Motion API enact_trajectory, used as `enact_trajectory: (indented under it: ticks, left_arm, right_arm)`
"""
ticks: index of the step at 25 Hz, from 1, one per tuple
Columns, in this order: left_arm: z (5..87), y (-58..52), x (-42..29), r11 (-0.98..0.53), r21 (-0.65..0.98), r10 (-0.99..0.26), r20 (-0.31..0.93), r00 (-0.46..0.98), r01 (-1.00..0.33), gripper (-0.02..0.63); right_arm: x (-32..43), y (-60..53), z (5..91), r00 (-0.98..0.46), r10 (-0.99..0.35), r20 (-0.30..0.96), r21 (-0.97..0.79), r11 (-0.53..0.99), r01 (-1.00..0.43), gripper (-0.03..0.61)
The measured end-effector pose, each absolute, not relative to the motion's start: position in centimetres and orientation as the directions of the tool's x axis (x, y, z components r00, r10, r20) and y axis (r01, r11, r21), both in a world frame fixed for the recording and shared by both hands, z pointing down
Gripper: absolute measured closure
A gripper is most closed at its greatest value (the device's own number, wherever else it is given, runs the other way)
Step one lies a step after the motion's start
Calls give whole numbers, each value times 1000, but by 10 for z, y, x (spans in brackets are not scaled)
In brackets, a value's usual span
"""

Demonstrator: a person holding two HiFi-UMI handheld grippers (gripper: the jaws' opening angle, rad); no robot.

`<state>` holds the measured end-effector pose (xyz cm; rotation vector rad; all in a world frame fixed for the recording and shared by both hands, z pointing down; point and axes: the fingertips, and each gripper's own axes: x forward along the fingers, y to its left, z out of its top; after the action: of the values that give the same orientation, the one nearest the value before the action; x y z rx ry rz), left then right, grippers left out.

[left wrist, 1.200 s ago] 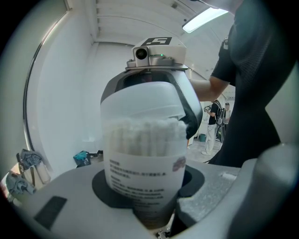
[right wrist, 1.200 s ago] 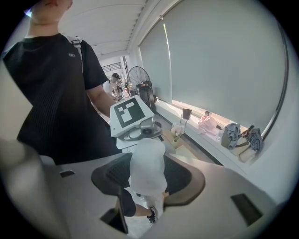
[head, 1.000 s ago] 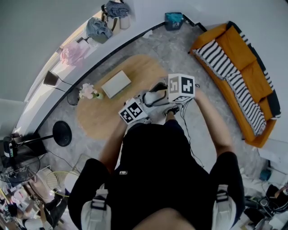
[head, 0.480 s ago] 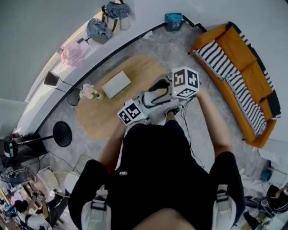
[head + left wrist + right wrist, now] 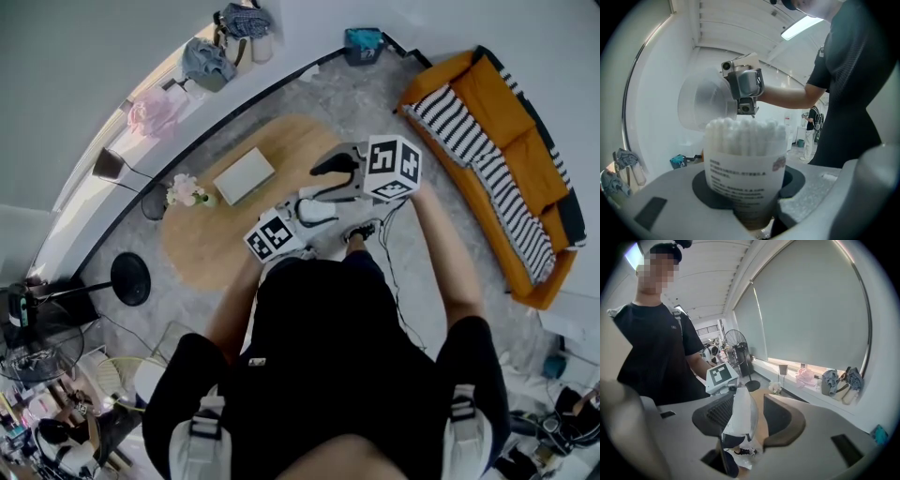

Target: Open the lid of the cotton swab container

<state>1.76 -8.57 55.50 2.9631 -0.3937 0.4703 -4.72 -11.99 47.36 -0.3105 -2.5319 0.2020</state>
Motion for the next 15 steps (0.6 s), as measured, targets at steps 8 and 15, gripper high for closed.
enact_trajectory:
  ticks: [8, 15]
  left_arm:
    - [552, -84, 18, -961, 71, -235, 306, 922, -269, 426]
    - [548, -79, 23, -964, 60, -231, 299, 926, -259, 425]
  right_arm:
    - [-50, -138, 477, -836, 184, 516, -173, 979, 108, 402]
    - [-45, -140, 487, -835, 151, 528, -150, 985, 83, 417]
